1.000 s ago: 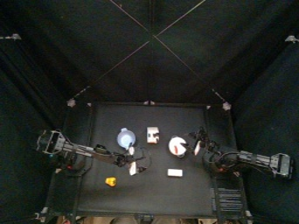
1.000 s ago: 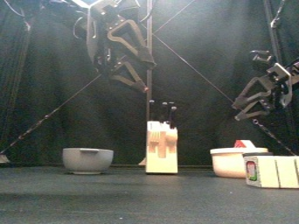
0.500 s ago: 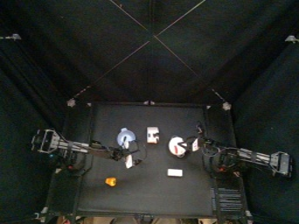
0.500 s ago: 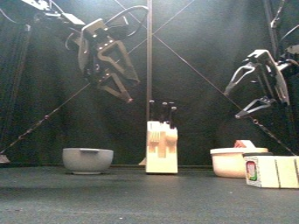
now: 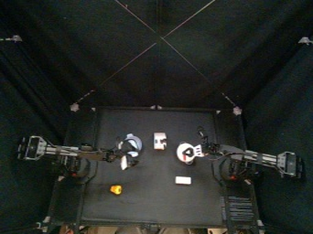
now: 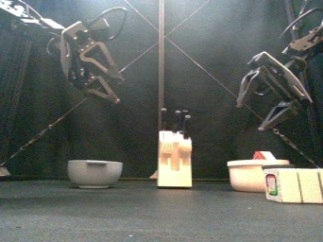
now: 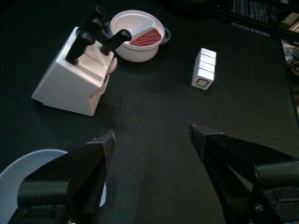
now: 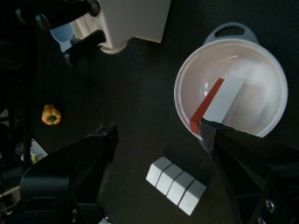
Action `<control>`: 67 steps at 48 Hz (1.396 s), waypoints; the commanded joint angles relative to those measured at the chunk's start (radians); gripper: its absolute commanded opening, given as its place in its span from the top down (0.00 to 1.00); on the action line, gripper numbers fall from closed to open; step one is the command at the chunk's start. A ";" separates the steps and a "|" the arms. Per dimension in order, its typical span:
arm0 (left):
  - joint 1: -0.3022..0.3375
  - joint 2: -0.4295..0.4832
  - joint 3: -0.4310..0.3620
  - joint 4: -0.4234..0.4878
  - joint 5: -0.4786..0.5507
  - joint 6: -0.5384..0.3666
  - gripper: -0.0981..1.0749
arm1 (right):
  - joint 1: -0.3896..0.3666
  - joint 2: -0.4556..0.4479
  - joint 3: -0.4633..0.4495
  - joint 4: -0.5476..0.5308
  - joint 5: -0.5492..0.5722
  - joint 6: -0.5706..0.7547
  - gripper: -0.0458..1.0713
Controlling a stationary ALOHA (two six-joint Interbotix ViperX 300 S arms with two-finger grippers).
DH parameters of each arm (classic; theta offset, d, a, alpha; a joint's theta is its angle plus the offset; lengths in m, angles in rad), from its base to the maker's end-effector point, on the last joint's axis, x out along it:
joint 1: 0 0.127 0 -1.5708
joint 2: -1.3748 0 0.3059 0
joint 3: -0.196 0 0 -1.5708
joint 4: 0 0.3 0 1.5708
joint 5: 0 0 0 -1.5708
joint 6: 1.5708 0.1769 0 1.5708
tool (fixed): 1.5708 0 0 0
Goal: Grab salmon sushi
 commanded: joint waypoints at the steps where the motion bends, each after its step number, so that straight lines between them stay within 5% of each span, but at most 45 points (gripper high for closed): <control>1: 0.009 -0.031 0.011 0.017 -0.029 0.002 0.07 | 0.060 0.018 -0.037 -0.110 0.035 0.153 0.05; 17: 0.011 -0.054 0.072 0.052 -0.155 0.002 0.07 | 0.264 0.091 -0.031 -0.594 0.199 0.795 0.05; 25: 0.011 -0.055 0.086 0.049 -0.164 -0.002 0.07 | 0.328 0.123 -0.028 -0.753 0.222 0.985 0.05; 45: 0.006 -0.055 0.103 0.031 -0.169 -0.003 0.07 | 0.410 0.302 -0.077 -0.807 0.278 1.039 0.05; 67: 0.014 -0.055 0.114 0.031 -0.169 -0.003 0.07 | 0.405 0.337 -0.077 -0.834 0.290 1.039 0.05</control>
